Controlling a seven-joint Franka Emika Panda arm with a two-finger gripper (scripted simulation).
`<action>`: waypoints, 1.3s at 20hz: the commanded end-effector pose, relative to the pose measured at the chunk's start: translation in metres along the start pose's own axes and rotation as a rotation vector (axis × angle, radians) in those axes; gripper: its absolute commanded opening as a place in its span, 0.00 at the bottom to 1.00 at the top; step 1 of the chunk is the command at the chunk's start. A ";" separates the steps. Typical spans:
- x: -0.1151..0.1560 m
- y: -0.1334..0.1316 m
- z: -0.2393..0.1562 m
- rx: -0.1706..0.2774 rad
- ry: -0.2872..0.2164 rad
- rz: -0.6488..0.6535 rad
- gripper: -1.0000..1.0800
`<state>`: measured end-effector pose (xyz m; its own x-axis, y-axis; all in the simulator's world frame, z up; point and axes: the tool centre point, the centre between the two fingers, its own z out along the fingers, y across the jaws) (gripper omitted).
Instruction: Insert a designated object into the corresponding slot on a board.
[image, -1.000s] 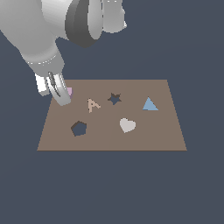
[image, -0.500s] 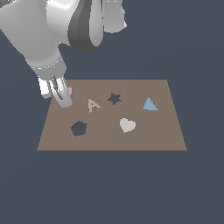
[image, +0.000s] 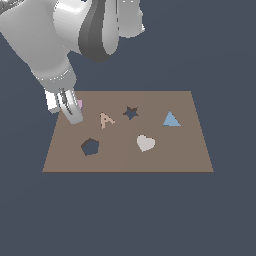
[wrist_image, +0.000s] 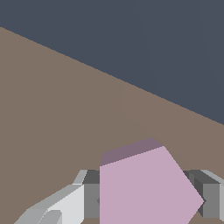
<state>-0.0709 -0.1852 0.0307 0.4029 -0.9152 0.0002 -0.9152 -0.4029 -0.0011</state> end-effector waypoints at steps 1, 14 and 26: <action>0.000 0.001 0.001 -0.001 0.000 0.001 0.00; 0.002 -0.001 -0.003 -0.001 -0.001 -0.026 0.00; 0.019 -0.010 -0.003 -0.001 -0.001 -0.242 0.00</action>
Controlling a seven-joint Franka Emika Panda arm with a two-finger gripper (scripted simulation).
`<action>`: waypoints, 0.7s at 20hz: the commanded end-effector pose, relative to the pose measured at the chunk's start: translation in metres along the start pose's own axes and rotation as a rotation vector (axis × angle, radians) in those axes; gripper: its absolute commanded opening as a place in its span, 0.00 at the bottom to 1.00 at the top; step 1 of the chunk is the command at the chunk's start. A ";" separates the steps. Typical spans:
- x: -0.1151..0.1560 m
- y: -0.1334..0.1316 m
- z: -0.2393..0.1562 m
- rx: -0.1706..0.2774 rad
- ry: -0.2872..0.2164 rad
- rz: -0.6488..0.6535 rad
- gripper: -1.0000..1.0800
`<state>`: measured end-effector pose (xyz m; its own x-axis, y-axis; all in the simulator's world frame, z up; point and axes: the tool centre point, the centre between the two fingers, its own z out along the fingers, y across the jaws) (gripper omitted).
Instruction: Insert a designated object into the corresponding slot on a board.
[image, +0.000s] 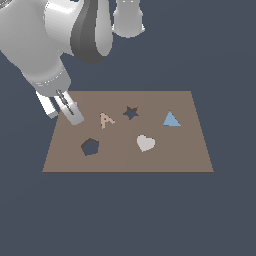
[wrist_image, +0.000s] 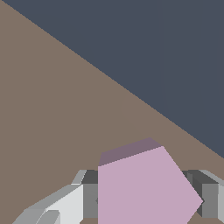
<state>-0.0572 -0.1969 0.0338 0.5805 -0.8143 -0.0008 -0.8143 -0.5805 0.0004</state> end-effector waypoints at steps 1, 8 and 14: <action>0.006 -0.002 0.000 0.000 0.000 -0.066 0.00; 0.024 -0.014 -0.001 0.000 0.000 -0.311 0.00; 0.041 -0.031 -0.002 0.000 0.000 -0.575 0.00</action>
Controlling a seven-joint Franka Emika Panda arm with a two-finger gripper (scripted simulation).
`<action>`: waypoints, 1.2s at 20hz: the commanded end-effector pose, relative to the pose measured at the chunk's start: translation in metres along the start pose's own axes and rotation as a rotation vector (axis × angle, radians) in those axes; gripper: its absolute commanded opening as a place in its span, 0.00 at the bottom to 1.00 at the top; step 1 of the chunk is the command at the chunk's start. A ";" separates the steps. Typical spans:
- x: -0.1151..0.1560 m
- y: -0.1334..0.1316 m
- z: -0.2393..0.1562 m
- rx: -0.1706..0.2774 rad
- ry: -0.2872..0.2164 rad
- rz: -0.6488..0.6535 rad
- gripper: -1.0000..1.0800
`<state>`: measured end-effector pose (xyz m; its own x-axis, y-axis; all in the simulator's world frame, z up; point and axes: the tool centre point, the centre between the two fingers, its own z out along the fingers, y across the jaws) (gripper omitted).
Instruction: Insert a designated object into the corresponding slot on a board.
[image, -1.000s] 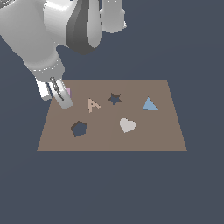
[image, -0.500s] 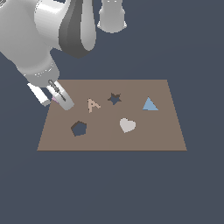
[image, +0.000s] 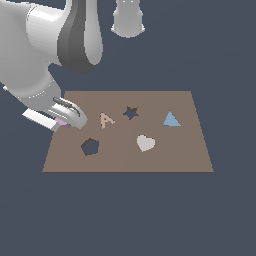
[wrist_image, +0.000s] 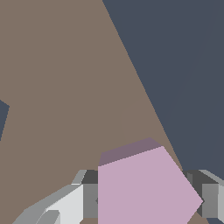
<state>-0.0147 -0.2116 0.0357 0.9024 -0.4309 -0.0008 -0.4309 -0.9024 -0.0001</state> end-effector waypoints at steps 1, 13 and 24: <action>0.009 -0.004 -0.001 0.000 0.000 -0.114 0.00; 0.045 -0.039 -0.003 0.000 0.000 -0.667 0.00; 0.055 -0.084 -0.004 0.000 -0.001 -1.165 0.00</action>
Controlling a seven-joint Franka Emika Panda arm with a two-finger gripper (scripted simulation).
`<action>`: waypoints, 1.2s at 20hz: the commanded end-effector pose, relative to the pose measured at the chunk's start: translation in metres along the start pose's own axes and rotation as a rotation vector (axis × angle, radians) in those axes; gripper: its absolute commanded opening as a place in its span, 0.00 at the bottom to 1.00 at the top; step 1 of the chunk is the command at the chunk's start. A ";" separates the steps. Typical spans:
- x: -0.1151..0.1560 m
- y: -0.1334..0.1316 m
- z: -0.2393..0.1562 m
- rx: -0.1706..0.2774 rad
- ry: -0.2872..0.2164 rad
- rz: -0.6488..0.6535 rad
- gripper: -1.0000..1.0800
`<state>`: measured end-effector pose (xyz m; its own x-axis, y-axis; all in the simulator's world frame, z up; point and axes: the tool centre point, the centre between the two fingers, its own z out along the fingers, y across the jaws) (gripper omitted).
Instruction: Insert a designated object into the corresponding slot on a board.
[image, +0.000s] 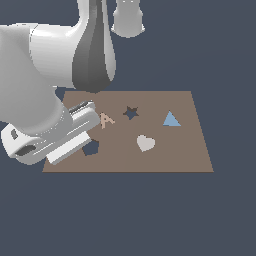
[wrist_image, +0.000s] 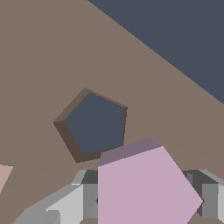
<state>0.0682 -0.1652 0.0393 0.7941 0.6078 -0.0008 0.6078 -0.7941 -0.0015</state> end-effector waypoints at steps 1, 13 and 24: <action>0.009 -0.004 -0.001 0.000 0.000 -0.104 0.00; 0.032 -0.025 -0.001 0.000 -0.001 -0.434 0.00; 0.036 -0.032 -0.001 0.001 -0.001 -0.525 0.00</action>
<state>0.0774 -0.1175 0.0404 0.3860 0.9225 -0.0009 0.9225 -0.3860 -0.0034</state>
